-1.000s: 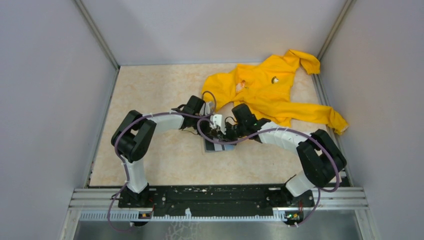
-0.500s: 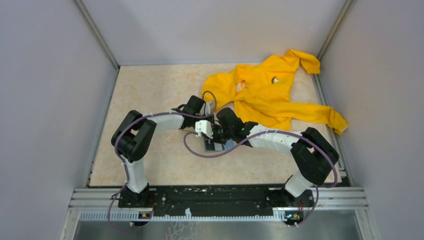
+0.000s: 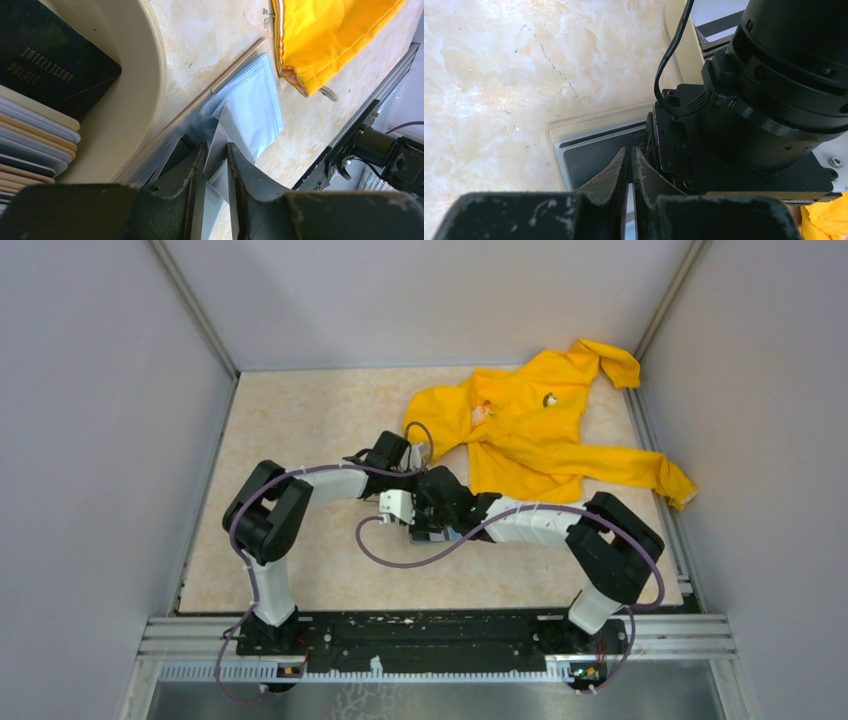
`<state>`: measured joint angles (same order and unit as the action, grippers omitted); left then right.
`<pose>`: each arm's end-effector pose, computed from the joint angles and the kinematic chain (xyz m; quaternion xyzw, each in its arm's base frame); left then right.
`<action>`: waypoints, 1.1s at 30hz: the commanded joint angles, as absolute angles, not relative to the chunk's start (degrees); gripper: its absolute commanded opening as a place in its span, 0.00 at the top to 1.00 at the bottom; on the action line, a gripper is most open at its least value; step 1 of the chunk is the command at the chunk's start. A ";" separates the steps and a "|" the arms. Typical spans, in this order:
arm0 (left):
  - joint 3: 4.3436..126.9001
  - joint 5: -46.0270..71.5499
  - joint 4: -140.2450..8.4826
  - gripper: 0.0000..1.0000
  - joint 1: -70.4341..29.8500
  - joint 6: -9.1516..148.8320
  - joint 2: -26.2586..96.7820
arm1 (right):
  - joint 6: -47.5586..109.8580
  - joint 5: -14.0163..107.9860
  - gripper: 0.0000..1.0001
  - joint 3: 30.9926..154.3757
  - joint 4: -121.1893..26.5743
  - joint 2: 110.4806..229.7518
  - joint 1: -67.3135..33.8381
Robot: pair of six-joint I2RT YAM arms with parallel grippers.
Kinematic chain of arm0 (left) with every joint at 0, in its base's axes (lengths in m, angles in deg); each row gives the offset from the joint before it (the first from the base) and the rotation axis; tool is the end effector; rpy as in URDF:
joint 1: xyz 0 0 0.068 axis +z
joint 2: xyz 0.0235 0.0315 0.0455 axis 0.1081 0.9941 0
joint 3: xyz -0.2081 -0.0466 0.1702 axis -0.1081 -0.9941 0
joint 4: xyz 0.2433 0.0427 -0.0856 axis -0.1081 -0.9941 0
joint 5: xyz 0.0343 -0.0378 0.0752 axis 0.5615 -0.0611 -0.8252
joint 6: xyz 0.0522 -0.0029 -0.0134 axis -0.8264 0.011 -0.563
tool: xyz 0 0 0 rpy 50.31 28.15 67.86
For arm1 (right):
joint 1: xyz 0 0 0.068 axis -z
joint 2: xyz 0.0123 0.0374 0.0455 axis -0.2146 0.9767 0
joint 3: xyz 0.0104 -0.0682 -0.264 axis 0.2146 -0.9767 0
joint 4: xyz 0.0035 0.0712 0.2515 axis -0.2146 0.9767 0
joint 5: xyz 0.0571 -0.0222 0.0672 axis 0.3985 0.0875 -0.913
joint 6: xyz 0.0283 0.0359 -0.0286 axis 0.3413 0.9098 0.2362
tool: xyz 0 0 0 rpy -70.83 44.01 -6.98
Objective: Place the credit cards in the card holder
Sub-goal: Insert the credit card into the card holder.
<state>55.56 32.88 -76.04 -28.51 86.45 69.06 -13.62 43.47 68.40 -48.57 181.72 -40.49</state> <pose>0.3007 -0.2291 0.1378 0.1260 0.9193 -0.3509 0.1256 0.1989 0.2741 0.1896 -0.6727 0.6060 0.1415 0.4003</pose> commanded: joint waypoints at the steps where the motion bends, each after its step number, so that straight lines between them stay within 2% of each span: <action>1: 53.12 29.73 -83.18 0.71 -28.28 83.06 72.09 | -13.82 46.60 0.94 68.38 -51.32 182.67 -41.05; 11: 53.09 29.95 -82.98 0.70 -28.27 83.05 72.44 | -16.56 45.72 0.95 69.80 -45.27 185.04 -41.06; 33: 52.78 29.20 -83.53 0.64 -28.09 82.78 71.29 | -21.61 51.99 0.97 70.41 -39.72 185.68 -40.67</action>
